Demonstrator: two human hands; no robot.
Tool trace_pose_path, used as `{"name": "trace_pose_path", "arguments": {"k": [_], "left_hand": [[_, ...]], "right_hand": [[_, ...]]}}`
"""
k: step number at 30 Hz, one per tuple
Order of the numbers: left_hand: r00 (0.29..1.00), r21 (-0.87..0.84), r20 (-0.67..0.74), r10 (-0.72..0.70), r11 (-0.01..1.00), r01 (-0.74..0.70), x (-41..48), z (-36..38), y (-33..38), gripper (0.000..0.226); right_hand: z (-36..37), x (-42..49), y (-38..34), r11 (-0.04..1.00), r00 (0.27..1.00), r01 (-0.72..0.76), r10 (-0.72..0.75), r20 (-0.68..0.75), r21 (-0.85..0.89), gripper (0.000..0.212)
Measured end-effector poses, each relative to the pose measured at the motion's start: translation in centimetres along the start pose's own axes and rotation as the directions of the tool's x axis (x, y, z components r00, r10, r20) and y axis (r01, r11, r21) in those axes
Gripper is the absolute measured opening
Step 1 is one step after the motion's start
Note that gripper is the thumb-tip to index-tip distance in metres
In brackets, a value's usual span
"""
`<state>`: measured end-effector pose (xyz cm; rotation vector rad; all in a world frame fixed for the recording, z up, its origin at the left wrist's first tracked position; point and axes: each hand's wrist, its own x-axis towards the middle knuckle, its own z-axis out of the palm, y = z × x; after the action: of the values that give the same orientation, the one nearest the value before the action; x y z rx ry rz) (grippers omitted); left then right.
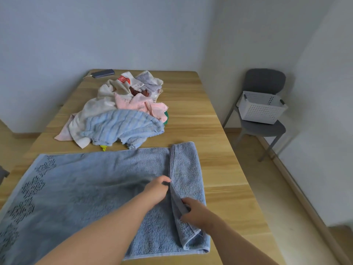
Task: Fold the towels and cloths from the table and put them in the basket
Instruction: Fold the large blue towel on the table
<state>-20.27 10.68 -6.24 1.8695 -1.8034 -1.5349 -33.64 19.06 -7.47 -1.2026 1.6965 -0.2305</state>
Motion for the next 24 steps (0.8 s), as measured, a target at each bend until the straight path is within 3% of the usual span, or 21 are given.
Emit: {"name": "trace_pose_path", "arguments": {"k": [4,11,13,16,24], "left_hand": [[0.995,0.160,0.045,0.089,0.982,-0.095,1.1,1.0,0.9,0.038],[0.995,0.309,-0.048,0.086,0.949,-0.068,2.2,1.1,1.7,0.037],[0.981,0.244,-0.154,0.119,0.966,-0.079,2.4,0.8,1.7,0.029],[0.952,0.068,-0.275,0.138,0.990,-0.124,1.9,-0.2,2.1,0.018],[0.989,-0.369,-0.149,0.024,0.926,-0.078,-0.1,-9.0,1.6,0.044]], "right_hand": [[-0.2,0.2,0.0,0.997,0.997,0.063,-0.061,0.049,-0.036,0.036],[-0.1,0.3,0.0,0.996,0.991,0.087,-0.083,0.107,-0.036,0.019],[-0.2,0.1,-0.4,0.998,0.991,0.070,-0.070,0.116,0.003,0.019],[-0.5,-0.2,-1.8,0.994,0.992,0.059,-0.068,0.106,0.087,0.039],[2.5,-0.8,-8.9,0.968,0.973,0.052,-0.103,0.204,0.244,0.057]]}}
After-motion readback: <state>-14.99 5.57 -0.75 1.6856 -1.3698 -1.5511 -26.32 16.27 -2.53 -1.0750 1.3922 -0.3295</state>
